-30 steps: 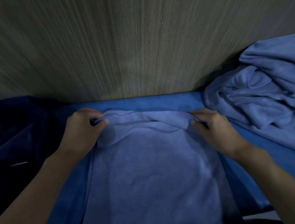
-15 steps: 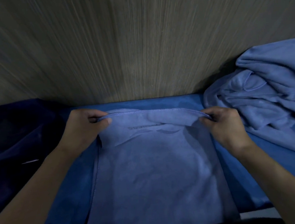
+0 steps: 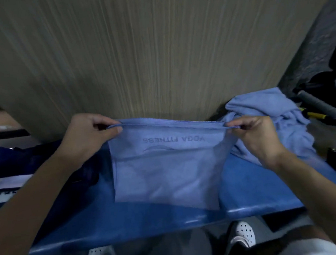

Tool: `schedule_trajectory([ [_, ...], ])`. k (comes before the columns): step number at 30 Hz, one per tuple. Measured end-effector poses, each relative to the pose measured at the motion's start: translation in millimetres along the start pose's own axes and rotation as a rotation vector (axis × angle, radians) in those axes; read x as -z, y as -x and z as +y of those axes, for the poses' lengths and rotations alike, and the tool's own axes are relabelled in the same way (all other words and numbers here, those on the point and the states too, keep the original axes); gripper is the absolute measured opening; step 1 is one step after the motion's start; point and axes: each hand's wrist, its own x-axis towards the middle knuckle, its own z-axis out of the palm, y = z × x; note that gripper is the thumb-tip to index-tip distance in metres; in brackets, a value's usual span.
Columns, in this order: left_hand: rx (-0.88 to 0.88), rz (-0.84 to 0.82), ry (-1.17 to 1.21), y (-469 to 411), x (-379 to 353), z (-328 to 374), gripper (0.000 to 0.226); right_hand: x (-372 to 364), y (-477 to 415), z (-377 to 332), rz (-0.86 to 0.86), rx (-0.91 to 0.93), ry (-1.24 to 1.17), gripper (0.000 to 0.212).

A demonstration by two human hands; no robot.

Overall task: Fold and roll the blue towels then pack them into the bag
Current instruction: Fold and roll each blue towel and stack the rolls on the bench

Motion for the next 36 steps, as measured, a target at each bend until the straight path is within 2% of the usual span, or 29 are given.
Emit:
schedule_trajectory([
  [3,-0.06,0.009,-0.035,22.8,24.3,38.3,0.015,26.7,26.3,-39.3,0.009,0.079,0.102,0.03],
  [7,-0.1,0.008,-0.078,24.2,34.6,56.0,0.012,36.2,28.6,-58.3,-0.001,0.122,0.256,0.025],
  [11,-0.113,0.031,-0.057,32.2,50.3,79.3,0.013,52.9,38.7,-86.1,0.003,0.146,0.218,0.021],
  [15,-0.133,0.045,-0.052,33.1,60.5,91.0,0.029,62.6,43.5,-104.6,-0.079,0.057,0.11,0.006],
  [18,-0.143,0.027,-0.028,34.1,67.9,98.2,0.039,66.2,48.5,-114.5,-0.129,0.041,0.022,0.013],
  [21,-0.125,0.02,0.004,35.8,74.2,104.0,0.045,66.8,51.2,-119.3,-0.111,0.059,0.009,0.018],
  [27,-0.057,0.039,0.058,37.5,78.3,114.8,0.017,65.4,46.4,-119.0,-0.026,0.148,0.196,0.009],
  [31,-0.063,0.069,0.08,40.1,79.7,116.7,0.025,68.8,44.4,-117.9,0.008,0.169,0.209,0.007],
  [36,-0.095,0.079,0.093,44.9,74.3,122.7,0.016,75.5,41.5,-117.0,0.014,0.213,0.307,0.011],
])
